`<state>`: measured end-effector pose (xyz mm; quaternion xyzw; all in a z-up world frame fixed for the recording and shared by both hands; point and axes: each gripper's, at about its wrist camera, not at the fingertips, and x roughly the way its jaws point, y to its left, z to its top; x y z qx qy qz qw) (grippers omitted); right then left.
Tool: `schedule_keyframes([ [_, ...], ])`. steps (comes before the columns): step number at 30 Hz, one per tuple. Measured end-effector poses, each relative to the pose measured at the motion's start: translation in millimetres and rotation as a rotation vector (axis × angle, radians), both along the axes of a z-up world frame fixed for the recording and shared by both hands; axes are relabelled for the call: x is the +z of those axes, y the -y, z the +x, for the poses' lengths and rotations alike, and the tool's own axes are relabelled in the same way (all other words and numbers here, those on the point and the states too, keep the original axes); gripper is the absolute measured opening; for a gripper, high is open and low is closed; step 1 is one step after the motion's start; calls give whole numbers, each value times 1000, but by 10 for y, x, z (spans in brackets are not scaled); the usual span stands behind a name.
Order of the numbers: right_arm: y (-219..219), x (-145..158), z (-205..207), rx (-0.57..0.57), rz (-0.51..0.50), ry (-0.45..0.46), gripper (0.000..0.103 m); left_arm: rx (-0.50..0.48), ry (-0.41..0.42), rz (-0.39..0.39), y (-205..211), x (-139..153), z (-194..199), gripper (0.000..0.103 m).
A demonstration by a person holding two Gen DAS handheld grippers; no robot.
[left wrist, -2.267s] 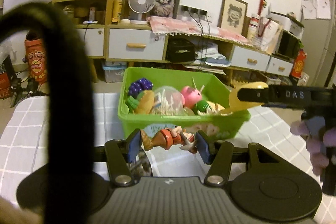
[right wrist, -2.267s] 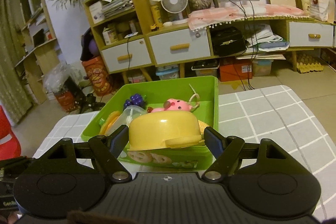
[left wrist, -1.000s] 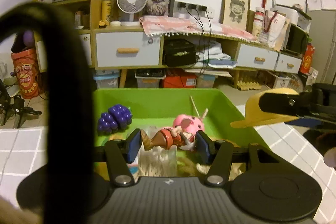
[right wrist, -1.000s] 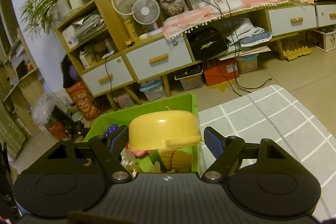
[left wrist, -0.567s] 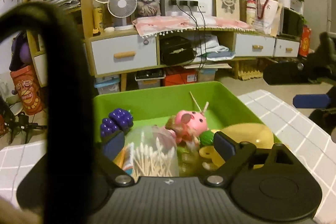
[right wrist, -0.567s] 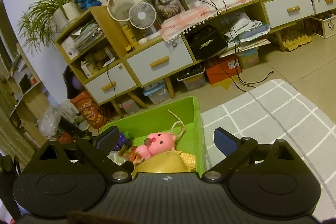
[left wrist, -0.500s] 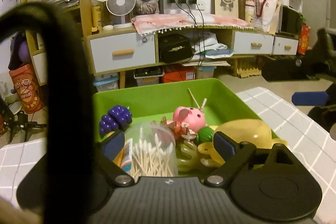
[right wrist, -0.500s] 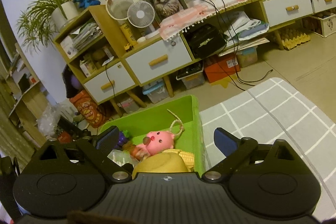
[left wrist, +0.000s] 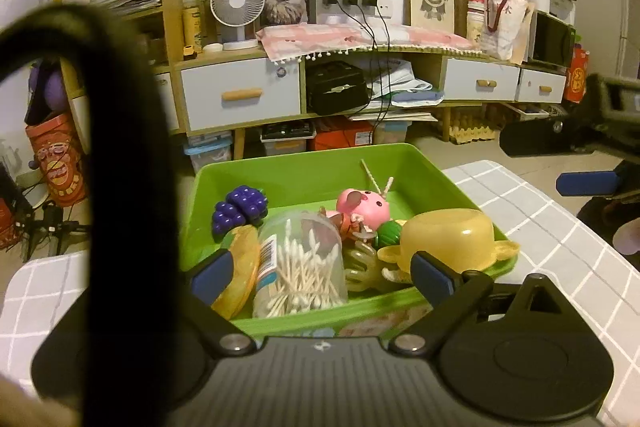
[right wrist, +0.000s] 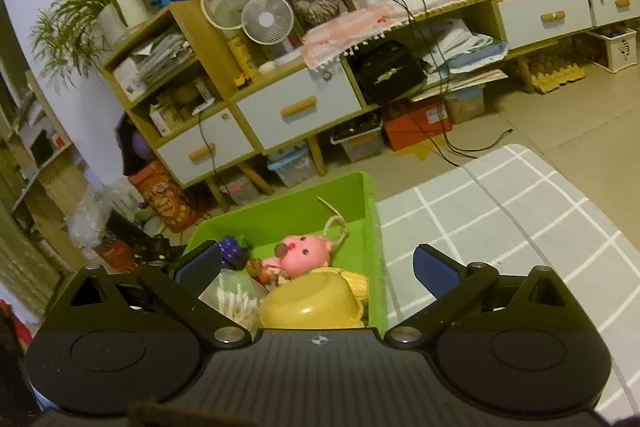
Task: Organize rigid objects
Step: 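Open left tool to drop figurine while right tool drops bowl into bin, then withdraw both tools and lower left tool onto grey triangular hair clip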
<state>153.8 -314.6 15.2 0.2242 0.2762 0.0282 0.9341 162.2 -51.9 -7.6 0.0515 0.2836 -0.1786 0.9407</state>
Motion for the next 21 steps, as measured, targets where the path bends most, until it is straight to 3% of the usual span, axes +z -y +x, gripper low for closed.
schedule_keyframes([
  [12, -2, 80, -189, 20, -34, -5, 101, 40, -12, 15, -359, 116, -327, 73],
  [21, 10, 80, -263, 72, -62, -52, 101, 26, -34, 64, -546, -74, -505, 75],
])
